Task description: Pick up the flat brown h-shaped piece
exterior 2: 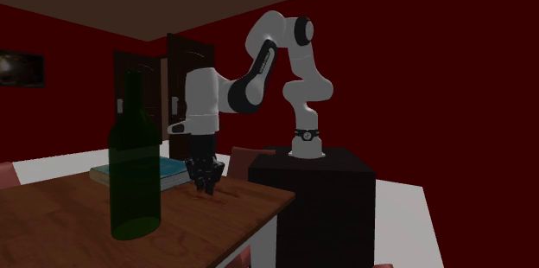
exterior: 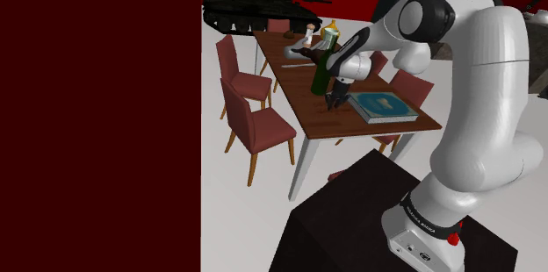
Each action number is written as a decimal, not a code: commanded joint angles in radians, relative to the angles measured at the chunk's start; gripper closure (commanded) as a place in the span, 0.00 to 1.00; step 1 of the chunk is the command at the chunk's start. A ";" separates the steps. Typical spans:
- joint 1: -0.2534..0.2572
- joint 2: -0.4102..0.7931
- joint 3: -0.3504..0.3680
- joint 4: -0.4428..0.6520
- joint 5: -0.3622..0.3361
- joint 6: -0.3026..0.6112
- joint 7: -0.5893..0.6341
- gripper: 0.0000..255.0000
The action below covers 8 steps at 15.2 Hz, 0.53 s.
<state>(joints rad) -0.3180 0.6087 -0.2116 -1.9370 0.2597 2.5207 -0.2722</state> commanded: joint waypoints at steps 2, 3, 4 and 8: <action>0.006 -0.030 -0.008 -0.007 -0.010 -0.024 0.007 1.00; 0.009 -0.040 -0.011 -0.008 -0.013 -0.033 0.009 1.00; 0.011 -0.051 -0.014 -0.010 -0.017 -0.042 0.012 1.00; 0.019 -0.093 -0.025 -0.014 -0.032 -0.079 0.023 1.00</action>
<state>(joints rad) -0.3002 0.5233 -0.2345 -1.9537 0.2313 2.4521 -0.2519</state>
